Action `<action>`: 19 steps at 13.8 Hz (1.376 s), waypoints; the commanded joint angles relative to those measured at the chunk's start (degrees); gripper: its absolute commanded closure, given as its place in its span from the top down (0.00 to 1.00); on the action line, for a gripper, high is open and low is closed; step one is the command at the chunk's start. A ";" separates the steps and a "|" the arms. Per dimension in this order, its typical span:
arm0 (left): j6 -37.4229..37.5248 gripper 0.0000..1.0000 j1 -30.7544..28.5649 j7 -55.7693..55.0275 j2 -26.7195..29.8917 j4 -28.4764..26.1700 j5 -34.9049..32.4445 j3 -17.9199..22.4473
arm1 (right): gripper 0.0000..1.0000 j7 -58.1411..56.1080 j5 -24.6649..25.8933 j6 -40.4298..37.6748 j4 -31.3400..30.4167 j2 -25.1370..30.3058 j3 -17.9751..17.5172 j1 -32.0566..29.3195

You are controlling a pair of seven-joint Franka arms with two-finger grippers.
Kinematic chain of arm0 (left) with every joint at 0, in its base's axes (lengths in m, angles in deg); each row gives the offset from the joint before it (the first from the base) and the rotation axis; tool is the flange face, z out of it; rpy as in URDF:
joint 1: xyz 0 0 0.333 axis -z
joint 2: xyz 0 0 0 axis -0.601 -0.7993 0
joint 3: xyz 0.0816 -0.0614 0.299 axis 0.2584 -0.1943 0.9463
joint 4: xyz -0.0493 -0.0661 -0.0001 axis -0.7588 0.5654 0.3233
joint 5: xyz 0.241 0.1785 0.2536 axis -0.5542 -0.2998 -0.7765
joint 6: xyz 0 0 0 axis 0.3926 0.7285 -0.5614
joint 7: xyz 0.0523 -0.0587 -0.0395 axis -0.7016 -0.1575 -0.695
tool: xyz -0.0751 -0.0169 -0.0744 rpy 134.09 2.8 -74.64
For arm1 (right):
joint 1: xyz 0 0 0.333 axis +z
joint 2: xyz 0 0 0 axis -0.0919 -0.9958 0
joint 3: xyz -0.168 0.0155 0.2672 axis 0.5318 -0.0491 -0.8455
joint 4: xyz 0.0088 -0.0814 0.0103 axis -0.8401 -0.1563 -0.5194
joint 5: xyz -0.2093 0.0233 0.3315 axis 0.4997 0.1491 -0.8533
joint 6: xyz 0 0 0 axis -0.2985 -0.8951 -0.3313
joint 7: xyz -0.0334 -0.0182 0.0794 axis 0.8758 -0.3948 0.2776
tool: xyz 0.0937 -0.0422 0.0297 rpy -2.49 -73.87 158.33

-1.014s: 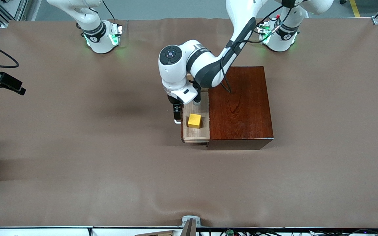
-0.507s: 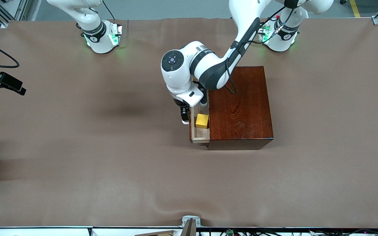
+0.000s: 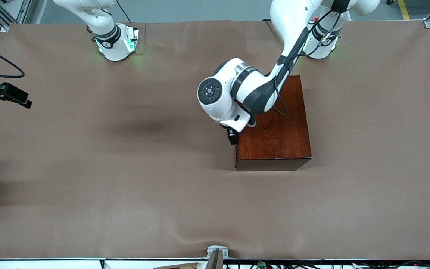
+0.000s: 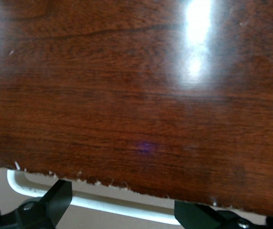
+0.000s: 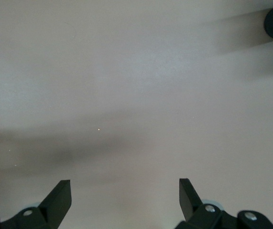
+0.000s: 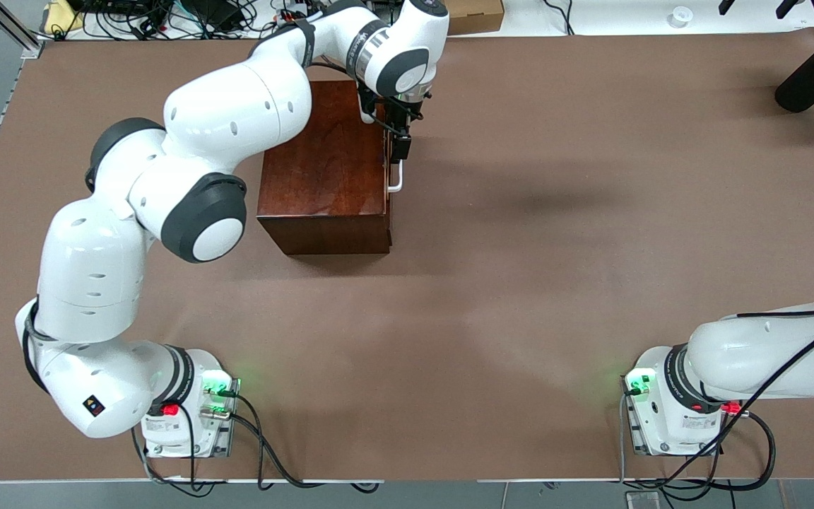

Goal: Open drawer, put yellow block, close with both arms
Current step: 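Push the drawer shut into the box with the left gripper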

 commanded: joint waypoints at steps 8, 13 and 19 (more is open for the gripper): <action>3.43 1.00 0.41 4.79 3.29 0.56 -1.26 0.29 | 1.00 0.41 -0.23 0.27 -0.74 1.33 -0.71 -0.94; 3.08 1.00 -1.00 14.44 8.30 0.83 -1.26 1.25 | 1.00 0.41 -0.23 0.27 -0.65 1.33 -0.62 -1.03; 3.16 1.00 -7.58 30.10 13.66 -0.48 -1.53 1.69 | 1.00 0.41 -0.23 0.27 -0.47 1.33 -0.62 -1.11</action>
